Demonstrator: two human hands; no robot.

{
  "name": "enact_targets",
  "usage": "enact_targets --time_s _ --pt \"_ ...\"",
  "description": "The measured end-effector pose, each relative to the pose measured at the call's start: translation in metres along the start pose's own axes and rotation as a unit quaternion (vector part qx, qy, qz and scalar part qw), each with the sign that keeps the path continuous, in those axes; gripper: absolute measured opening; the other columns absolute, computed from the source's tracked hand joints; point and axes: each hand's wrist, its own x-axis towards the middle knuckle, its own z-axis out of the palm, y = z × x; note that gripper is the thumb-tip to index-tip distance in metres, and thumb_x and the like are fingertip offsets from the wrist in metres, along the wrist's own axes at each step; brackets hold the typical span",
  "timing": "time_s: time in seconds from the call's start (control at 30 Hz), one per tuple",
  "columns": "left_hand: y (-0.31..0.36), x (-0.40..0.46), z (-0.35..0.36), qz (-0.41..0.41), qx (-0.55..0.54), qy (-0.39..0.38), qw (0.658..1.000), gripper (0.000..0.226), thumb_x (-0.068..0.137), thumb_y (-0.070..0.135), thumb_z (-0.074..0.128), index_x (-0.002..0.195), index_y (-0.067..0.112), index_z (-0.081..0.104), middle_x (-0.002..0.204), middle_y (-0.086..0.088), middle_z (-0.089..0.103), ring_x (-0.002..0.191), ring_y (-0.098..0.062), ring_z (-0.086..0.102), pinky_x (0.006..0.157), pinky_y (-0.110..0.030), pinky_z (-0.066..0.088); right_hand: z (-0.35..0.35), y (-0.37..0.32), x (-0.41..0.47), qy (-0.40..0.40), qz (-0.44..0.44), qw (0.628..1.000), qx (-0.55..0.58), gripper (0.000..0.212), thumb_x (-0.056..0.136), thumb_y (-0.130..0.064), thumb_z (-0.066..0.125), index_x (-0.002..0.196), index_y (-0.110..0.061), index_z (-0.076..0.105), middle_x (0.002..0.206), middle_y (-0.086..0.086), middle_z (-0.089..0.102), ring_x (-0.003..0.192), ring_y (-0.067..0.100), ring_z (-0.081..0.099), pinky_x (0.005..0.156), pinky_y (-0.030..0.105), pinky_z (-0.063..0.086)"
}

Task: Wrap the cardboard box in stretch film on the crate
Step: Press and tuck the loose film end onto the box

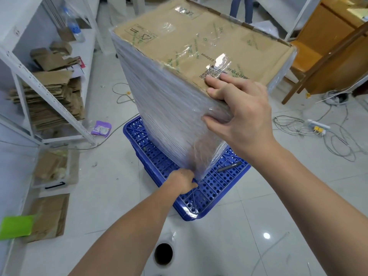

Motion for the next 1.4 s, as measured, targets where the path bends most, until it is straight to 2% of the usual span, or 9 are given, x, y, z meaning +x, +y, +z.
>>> enact_targets --time_s 0.17,0.3,0.5,0.7,0.8,0.9,1.0,1.27,1.4 --pt "0.016 0.028 0.026 -0.086 -0.116 0.034 0.989 0.061 0.091 0.075 0.053 0.09 0.015 0.065 0.085 -0.003 0.066 0.076 -0.022 0.064 0.064 -0.034 0.052 0.001 0.003 -0.001 0.01 -0.017 1.0 -0.007 0.053 0.066 -0.019 0.082 0.115 -0.009 0.067 0.118 -0.007 0.069 0.124 0.018 0.055 0.1 0.04 0.037" --pt "0.009 0.037 0.04 -0.105 -0.144 0.074 0.981 0.054 0.093 0.069 0.056 0.105 0.019 0.074 0.098 -0.005 0.074 0.083 -0.024 0.071 0.071 -0.039 0.061 0.001 0.002 -0.003 0.013 -0.018 1.0 -0.008 0.051 0.067 -0.019 0.082 0.115 -0.009 0.068 0.118 -0.006 0.069 0.124 0.018 0.056 0.1 0.036 0.035" --pt "0.008 0.034 0.033 -0.098 -0.042 0.098 0.989 0.046 0.1 0.059 0.054 0.105 0.015 0.066 0.103 -0.007 0.072 0.094 -0.027 0.071 0.064 -0.034 0.051 -0.002 0.003 -0.006 0.011 -0.02 1.0 -0.011 0.055 0.067 -0.019 0.084 0.118 -0.007 0.066 0.118 -0.005 0.069 0.125 0.019 0.055 0.101 0.034 0.033" --pt "-0.027 0.033 0.02 -0.143 -0.08 0.083 0.983 0.011 0.099 0.011 0.055 0.105 0.012 0.065 0.11 -0.012 0.07 0.099 -0.031 0.069 0.069 -0.039 0.053 -0.003 0.001 -0.008 0.002 -0.009 1.0 -0.007 0.053 0.068 -0.021 0.084 0.117 -0.009 0.067 0.12 -0.007 0.068 0.125 0.017 0.055 0.103 0.033 0.033" --pt "-0.029 0.016 0.014 -0.094 -0.069 0.074 0.99 0.018 0.105 0.024 0.05 0.102 0.014 0.064 0.111 -0.011 0.07 0.098 -0.032 0.067 0.075 -0.039 0.053 -0.003 -0.002 -0.002 -0.004 0.007 1.0 -0.003 0.054 0.066 -0.021 0.084 0.116 -0.01 0.067 0.121 -0.007 0.068 0.124 0.017 0.055 0.102 0.035 0.033" --pt "0.005 -0.005 0.005 0.027 -0.066 -0.048 0.996 0.029 0.108 0.033 0.043 0.106 0.013 0.063 0.114 -0.013 0.067 0.105 -0.035 0.066 0.085 -0.042 0.052 -0.003 -0.004 0.001 -0.01 0.011 1.0 -0.006 0.057 0.065 -0.02 0.085 0.117 -0.009 0.067 0.119 -0.007 0.068 0.124 0.018 0.056 0.101 0.035 0.034" --pt "0.038 -0.013 -0.008 0.135 -0.101 -0.104 0.98 0.04 0.11 0.041 0.042 0.143 0.024 0.056 0.145 -0.004 0.058 0.113 -0.03 0.063 0.099 -0.045 0.053 -0.004 -0.004 -0.002 -0.007 0.005 1.0 -0.01 0.055 0.064 -0.02 0.087 0.115 -0.009 0.068 0.123 -0.007 0.067 0.125 0.018 0.055 0.101 0.038 0.036" --pt "0.025 0.023 0.009 0.141 -0.158 -0.113 0.971 0.05 0.112 0.037 0.039 0.161 0.029 0.032 0.162 -0.001 0.04 0.135 -0.028 0.052 0.11 -0.044 0.047 -0.004 -0.007 -0.003 -0.011 0.005 1.0 -0.018 0.054 0.065 -0.02 0.087 0.114 -0.01 0.068 0.125 -0.006 0.066 0.126 0.018 0.055 0.101 0.037 0.036" --pt "0.014 0.04 0.019 0.136 -0.161 -0.09 0.973 0.039 0.111 0.035 0.04 0.147 0.036 0.054 0.158 0.003 0.047 0.13 -0.027 0.058 0.108 -0.042 0.05 -0.005 -0.005 -0.004 -0.012 0.007 1.0 -0.02 0.057 0.066 -0.022 0.086 0.118 -0.009 0.067 0.121 -0.008 0.067 0.126 0.017 0.054 0.101 0.037 0.036"
